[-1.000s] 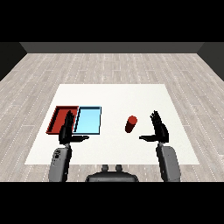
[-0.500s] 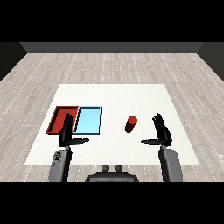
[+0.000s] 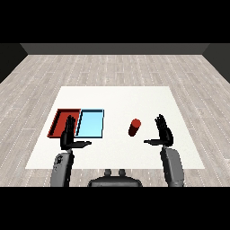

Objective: Pick the red can and put it in the red box

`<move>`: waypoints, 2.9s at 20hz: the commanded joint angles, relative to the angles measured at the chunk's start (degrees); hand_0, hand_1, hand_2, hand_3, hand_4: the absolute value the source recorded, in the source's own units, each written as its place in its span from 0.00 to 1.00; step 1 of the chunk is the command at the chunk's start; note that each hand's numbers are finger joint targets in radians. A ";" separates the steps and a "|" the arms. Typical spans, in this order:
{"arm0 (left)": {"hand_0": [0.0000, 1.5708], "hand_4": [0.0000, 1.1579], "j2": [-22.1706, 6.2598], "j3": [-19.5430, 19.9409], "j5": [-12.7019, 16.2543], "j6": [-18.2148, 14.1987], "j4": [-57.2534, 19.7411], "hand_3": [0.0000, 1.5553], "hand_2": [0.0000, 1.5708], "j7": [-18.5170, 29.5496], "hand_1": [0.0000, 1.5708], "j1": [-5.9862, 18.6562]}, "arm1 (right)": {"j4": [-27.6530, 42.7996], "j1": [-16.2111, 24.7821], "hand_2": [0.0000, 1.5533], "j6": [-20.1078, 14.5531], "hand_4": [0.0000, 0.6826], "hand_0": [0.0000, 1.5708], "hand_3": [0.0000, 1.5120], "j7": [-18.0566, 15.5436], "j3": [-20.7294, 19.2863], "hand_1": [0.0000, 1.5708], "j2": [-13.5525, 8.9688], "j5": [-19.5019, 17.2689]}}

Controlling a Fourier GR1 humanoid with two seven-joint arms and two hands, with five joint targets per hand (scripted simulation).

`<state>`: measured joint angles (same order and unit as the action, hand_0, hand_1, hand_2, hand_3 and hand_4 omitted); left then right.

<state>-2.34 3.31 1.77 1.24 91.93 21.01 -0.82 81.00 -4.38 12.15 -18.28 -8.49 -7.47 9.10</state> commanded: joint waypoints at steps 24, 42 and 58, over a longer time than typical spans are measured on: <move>0.00 0.00 0.05 -0.04 2.90 1.35 4.03 0.00 0.00 -1.19 0.00 -3.19 | -20.17 -8.33 0.00 -0.37 0.00 0.00 0.00 -7.71 1.08 0.00 4.00 1.14; 0.00 0.00 0.07 0.35 3.94 -0.01 4.88 0.00 0.00 -6.42 0.00 1.67 | -35.57 -17.81 0.00 -3.88 0.00 0.00 0.00 -13.64 1.44 0.00 7.09 1.95; 0.00 0.00 -1.12 1.66 3.45 2.51 1.03 0.00 0.00 0.70 0.00 -1.23 | -38.44 -22.61 0.00 -4.92 0.00 0.00 0.00 -11.66 1.86 0.00 6.46 2.70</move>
<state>-2.54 3.97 4.75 2.72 94.60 21.01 -2.83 46.27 -24.98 7.65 -28.16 -6.51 -1.48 12.32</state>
